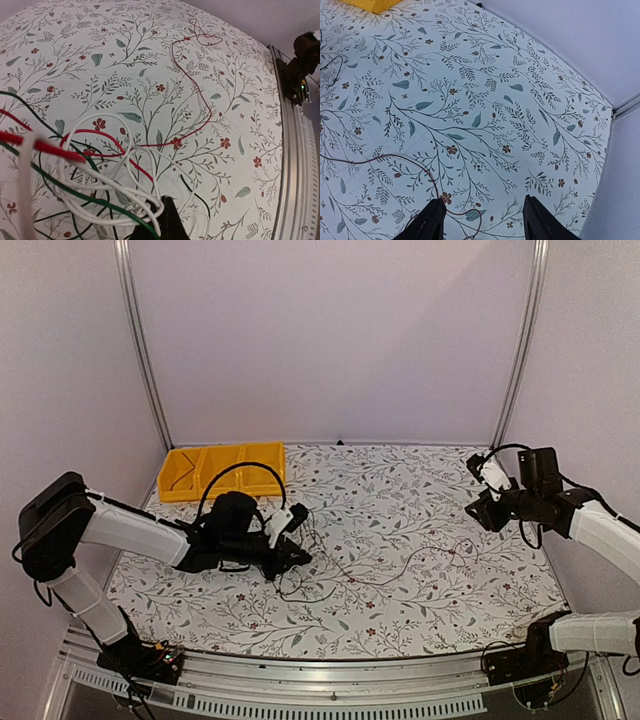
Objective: Untangle the cables
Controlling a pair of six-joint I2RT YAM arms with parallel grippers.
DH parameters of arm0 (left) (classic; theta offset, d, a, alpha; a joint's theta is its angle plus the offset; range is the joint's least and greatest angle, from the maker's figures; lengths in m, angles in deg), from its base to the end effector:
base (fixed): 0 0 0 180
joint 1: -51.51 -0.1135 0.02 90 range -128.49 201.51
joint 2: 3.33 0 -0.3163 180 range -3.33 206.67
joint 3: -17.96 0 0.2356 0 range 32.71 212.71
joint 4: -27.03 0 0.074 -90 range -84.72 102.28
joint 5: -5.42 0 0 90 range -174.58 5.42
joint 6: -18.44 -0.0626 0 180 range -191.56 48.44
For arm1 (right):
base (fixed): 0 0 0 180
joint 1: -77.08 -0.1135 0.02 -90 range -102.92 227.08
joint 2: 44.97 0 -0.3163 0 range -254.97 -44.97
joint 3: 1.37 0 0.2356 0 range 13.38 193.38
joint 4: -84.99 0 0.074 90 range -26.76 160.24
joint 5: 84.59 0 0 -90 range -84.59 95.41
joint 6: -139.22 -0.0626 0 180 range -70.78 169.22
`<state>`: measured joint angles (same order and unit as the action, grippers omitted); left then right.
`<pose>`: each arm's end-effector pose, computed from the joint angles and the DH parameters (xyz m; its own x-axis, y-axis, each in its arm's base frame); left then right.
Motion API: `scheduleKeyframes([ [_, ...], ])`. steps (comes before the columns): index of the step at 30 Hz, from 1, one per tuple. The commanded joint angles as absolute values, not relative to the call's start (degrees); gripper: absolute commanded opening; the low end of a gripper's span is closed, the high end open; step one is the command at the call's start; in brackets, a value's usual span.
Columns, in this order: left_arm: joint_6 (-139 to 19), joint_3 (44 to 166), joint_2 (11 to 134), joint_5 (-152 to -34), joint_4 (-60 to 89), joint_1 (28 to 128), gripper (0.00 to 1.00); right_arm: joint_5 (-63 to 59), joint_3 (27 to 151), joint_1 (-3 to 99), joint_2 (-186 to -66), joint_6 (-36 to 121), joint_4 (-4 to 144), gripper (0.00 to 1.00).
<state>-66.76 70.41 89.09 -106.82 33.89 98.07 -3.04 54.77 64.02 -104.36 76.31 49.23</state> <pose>0.2059 -0.2519 0.2061 -0.4488 0.3612 -0.8174 0.8555 0.4380 -0.2761 0.1925 0.0541 0.2868 -0.3935 -0.5537 -0.7339 -0.5773 0.7701 -0.2715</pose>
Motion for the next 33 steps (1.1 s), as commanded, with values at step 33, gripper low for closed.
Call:
scheduleKeyframes([
  [33, -74.99, 69.41, 80.52, -110.61, 26.57, 99.23, 0.00, -37.78, 83.98, 37.34, -151.54, 79.17, 55.44, 0.73],
])
